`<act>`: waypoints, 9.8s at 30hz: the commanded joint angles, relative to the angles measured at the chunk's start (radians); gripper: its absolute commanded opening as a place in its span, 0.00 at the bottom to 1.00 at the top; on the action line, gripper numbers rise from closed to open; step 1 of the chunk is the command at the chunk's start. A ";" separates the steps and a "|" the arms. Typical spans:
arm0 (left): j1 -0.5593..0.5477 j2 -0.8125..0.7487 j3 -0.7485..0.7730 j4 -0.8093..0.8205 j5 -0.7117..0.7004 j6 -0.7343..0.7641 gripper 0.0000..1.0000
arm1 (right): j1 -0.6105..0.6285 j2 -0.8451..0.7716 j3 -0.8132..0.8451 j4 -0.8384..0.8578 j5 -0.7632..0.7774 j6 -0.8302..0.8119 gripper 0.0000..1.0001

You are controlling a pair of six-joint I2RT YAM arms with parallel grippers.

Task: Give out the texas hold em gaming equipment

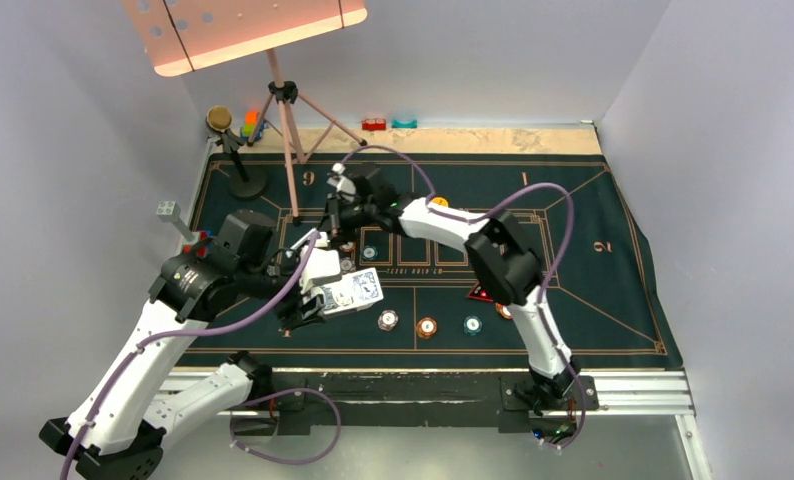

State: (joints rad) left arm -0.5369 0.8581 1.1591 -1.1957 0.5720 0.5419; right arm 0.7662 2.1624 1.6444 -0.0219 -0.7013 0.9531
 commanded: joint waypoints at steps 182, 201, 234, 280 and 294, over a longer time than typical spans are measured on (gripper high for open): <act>0.028 0.000 0.086 0.058 0.029 -0.051 0.00 | -0.189 -0.706 -0.294 -0.253 0.081 -0.242 0.93; 0.029 0.003 0.093 0.063 0.037 -0.057 0.00 | 0.055 -0.850 -0.537 -0.116 0.057 -0.093 0.98; 0.028 -0.004 0.094 0.057 0.049 -0.062 0.00 | -0.029 -0.924 -0.532 -0.244 0.110 -0.127 0.42; 0.028 -0.009 0.100 0.058 0.045 -0.065 0.00 | -0.027 -0.949 -0.513 -0.328 0.158 -0.139 0.25; 0.028 -0.014 0.095 0.054 0.037 -0.060 0.00 | -0.129 -1.046 -0.476 -0.402 0.127 -0.153 0.14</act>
State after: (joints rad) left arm -0.5125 0.8585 1.2102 -1.1728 0.5808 0.4892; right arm 0.6754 1.1706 1.1236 -0.4011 -0.5606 0.8185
